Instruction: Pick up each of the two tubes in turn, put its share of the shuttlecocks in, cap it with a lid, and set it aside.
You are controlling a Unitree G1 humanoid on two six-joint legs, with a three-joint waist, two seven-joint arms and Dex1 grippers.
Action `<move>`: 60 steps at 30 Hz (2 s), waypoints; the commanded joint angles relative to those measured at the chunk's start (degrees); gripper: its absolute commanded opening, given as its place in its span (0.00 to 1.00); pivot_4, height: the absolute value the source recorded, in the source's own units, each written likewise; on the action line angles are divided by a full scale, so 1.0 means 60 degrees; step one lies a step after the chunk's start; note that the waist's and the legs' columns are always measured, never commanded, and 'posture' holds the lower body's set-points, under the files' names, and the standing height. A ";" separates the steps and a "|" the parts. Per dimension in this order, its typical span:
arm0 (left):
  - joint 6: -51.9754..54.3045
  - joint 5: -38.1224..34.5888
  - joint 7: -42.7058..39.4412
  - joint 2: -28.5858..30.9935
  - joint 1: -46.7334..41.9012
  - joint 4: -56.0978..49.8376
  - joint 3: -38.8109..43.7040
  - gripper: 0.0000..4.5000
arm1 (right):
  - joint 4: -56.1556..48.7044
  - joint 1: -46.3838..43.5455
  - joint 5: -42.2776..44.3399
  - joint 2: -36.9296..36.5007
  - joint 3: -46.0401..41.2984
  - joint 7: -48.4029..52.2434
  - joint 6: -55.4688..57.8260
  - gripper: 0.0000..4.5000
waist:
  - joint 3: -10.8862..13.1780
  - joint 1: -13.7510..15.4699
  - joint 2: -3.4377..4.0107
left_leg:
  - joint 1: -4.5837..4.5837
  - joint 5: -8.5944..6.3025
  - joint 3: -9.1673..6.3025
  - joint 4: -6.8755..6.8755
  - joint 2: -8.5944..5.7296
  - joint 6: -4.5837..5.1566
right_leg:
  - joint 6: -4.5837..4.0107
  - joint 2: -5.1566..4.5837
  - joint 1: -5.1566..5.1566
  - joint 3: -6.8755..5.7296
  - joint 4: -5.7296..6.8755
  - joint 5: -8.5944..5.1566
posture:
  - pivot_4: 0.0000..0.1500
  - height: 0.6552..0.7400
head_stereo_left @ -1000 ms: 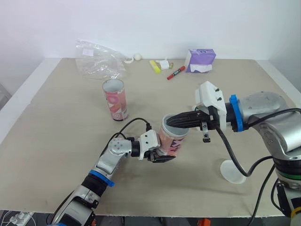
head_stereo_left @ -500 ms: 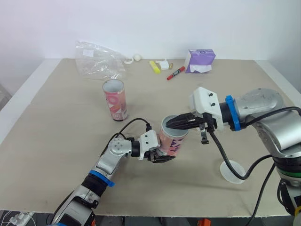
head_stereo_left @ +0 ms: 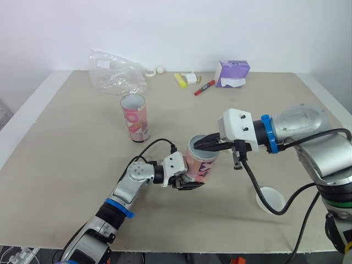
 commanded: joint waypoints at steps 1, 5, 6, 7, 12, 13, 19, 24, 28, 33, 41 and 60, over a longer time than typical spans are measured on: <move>0.0054 0.0093 0.0030 0.0028 0.0016 0.0178 0.0005 0.73 | 0.0372 0.0435 -0.0267 0.0067 0.0768 0.0304 0.0333 0.01 | -0.0011 0.0000 -0.0006 | 0.0000 0.0000 0.0000 0.0000 0.0000 0.0000 | 0.0000 0.0000 0.0000 0.0000 0.0000 0.0000 | 1.00 1.00; 0.0038 0.0083 0.0053 0.0038 0.0037 0.0154 0.0021 0.73 | 0.0481 0.0116 0.0532 0.0325 -0.0123 0.0112 0.0989 0.01 | -0.0018 0.0000 -0.0016 | 0.0002 0.0000 0.0000 0.0000 0.0001 -0.0001 | -0.0002 0.0000 0.0000 0.0000 0.0001 0.0002 | 1.00 1.00; 0.0042 0.0078 0.0053 0.0047 0.0053 0.0124 0.0023 0.73 | 0.0487 0.0118 0.0814 0.0339 -0.0444 0.0094 0.1132 0.01 | -0.0017 0.0000 -0.0016 | 0.0002 0.0000 0.0000 0.0001 0.0001 -0.0001 | -0.0003 0.0000 0.0000 0.0000 0.0001 0.0003 | 1.00 1.00; 0.0048 0.0072 0.0051 0.0058 0.0069 0.0091 0.0028 0.73 | 0.0486 0.0136 0.1107 0.0310 -0.0778 0.0093 0.1285 0.01 | -0.0016 0.0000 -0.0017 | 0.0002 0.0000 0.0000 0.0001 0.0001 -0.0001 | -0.0003 0.0000 -0.0001 0.0000 0.0001 0.0003 | 1.00 1.00; 0.0034 0.0026 -0.0007 0.0179 0.0089 0.0040 0.0084 0.73 | 0.0523 0.0729 0.2567 -0.0348 -0.3186 0.0212 0.1717 0.01 | 0.0014 0.0040 -0.0014 | -0.0043 0.0000 -0.0007 -0.0002 -0.0002 -0.0001 | 0.0001 -0.0001 -0.0026 0.0000 -0.0001 -0.0006 | 1.00 1.00; 0.0029 0.0019 -0.0023 0.0201 0.0088 0.0032 0.0085 0.73 | 0.0536 0.0866 0.2858 -0.0384 -0.3677 0.0118 0.1823 0.01 | 0.0020 0.0037 -0.0010 | -0.0046 -0.0002 -0.0005 -0.0003 -0.0002 -0.0004 | 0.0002 -0.0001 -0.0029 0.0000 -0.0001 -0.0008 | 1.00 1.00; 0.0021 -0.0043 -0.0192 0.0286 0.0053 -0.0060 0.0043 0.73 | 0.0073 0.2176 0.4023 -0.0678 -0.5674 -0.0404 0.2651 0.01 | 0.0044 0.0014 -0.0004 | -0.0035 -0.0006 -0.0005 -0.0015 -0.0001 0.0000 | -0.0003 0.0002 -0.0027 0.0000 -0.0002 -0.0010 | 1.00 1.00; -0.0039 -0.0387 -0.0419 0.0230 -0.0141 -0.0087 0.0216 0.73 | -0.1360 0.4919 0.4021 0.0053 -0.6108 -0.1296 0.2463 0.01 | 0.0073 0.0017 -0.0005 | -0.0038 -0.0005 -0.0013 -0.0031 0.0000 0.0000 | 0.0000 0.0010 -0.0028 0.0002 -0.0002 -0.0023 | 1.00 1.00; 0.0074 -0.0902 -0.0959 0.0266 -0.0145 -0.0376 0.0343 0.73 | -0.1811 0.6011 0.3140 0.0582 -0.5222 -0.1943 0.1602 0.01 | 0.0106 -0.0015 0.0006 | -0.0041 -0.0008 -0.0009 -0.0036 -0.0003 -0.0002 | 0.0012 0.0007 -0.0037 0.0005 -0.0001 -0.0021 | 1.00 1.00; 0.0131 -0.1220 -0.1537 0.0386 -0.0185 -0.0502 0.0418 0.90 | -0.1567 0.6690 0.2669 0.0946 -0.4505 -0.1964 0.0696 0.07 | 0.0124 0.0002 -0.0008 | -0.0047 -0.0007 -0.0010 -0.0032 -0.0004 -0.0003 | 0.0006 0.0006 -0.0039 0.0005 -0.0002 -0.0025 | 1.00 1.00; -0.0827 -0.0853 -0.1760 0.0640 -0.0428 -0.0316 0.0388 1.00 | -0.1165 0.6885 0.1863 0.1162 -0.3307 -0.1846 -0.0601 0.84 | 0.0152 0.0001 -0.0037 | -0.0047 -0.0007 -0.0010 -0.0034 -0.0004 -0.0004 | 0.0005 0.0006 -0.0038 0.0005 -0.0002 -0.0026 | 1.00 1.00; 0.0284 -0.2111 -0.2139 0.2296 0.0379 -0.2507 0.1390 1.00 | 0.0773 0.6175 0.0584 0.2905 -0.1684 -0.2380 -0.2788 0.99 | 0.0195 0.0003 -0.0060 | -0.0046 -0.0007 -0.0013 -0.0040 0.0004 -0.0003 | 0.0027 0.0009 -0.0039 0.0003 -0.0001 -0.0012 | 1.00 1.00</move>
